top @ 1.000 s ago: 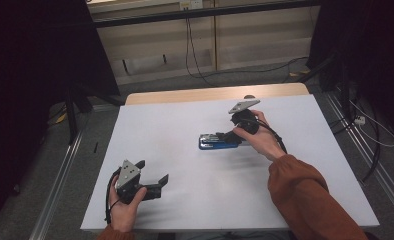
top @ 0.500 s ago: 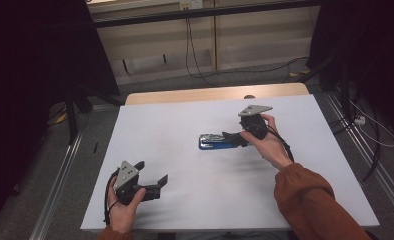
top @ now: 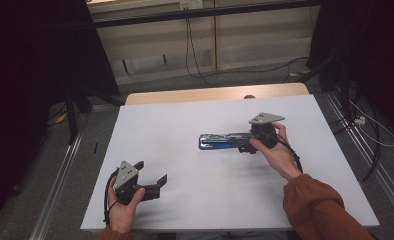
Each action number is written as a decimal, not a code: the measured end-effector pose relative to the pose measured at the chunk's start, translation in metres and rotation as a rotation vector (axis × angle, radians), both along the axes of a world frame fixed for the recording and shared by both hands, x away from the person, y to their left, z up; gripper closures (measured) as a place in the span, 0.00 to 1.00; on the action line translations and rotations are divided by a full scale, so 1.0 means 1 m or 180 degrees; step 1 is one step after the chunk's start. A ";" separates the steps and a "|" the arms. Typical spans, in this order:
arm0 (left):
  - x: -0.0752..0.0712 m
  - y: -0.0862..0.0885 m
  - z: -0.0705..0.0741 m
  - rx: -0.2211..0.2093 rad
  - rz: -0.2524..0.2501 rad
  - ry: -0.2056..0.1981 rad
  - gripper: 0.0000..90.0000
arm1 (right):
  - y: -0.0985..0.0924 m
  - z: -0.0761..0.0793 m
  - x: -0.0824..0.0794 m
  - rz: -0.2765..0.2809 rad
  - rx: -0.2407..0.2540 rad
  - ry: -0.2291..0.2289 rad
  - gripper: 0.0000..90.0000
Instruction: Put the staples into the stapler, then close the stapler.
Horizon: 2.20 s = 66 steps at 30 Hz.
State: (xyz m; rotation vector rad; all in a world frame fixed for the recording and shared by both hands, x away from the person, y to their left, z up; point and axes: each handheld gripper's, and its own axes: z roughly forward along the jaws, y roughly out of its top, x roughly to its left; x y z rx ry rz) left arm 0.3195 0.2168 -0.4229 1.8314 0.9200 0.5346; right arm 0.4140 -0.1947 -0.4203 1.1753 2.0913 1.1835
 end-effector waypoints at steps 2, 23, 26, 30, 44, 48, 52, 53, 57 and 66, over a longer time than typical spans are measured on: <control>0.000 0.000 0.000 -0.0006 0.0019 -0.0008 0.05 | -0.004 0.000 -0.004 -0.0043 -0.0001 -0.0040 0.06; 0.000 0.000 0.003 -0.0015 0.0017 -0.0045 0.05 | -0.041 -0.006 -0.024 -0.0305 0.0193 -0.0148 0.04; 0.002 -0.001 0.001 -0.0013 -0.0011 0.0033 0.06 | -0.043 -0.006 -0.028 -0.0324 0.0200 -0.0162 0.04; 0.005 -0.007 0.001 0.0068 -0.0078 0.0074 0.08 | -0.048 -0.007 -0.034 -0.0358 0.0186 -0.0225 0.04; 0.025 -0.026 0.003 -0.0059 -0.0225 0.0023 0.08 | -0.060 -0.010 -0.039 -0.0377 0.0169 -0.0248 0.07; 0.038 -0.036 -0.001 -0.0009 -0.0159 -0.0010 0.08 | -0.061 -0.011 -0.039 -0.0346 0.0118 -0.0201 0.08; 0.049 -0.048 -0.002 0.0079 -0.0227 -0.0064 0.08 | -0.061 -0.012 -0.037 -0.0267 0.0150 -0.0186 0.08; 0.051 -0.051 -0.002 0.0130 -0.0223 -0.0092 0.08 | -0.061 -0.012 -0.037 -0.0259 0.0148 -0.0192 0.08; 0.058 -0.062 -0.003 0.0122 -0.0318 -0.0114 0.08 | -0.063 -0.012 -0.037 -0.0240 0.0188 -0.0202 0.09; 0.073 -0.073 0.009 -0.0013 -0.0285 -0.0231 0.08 | -0.061 -0.011 -0.039 -0.0174 0.0275 -0.0243 0.20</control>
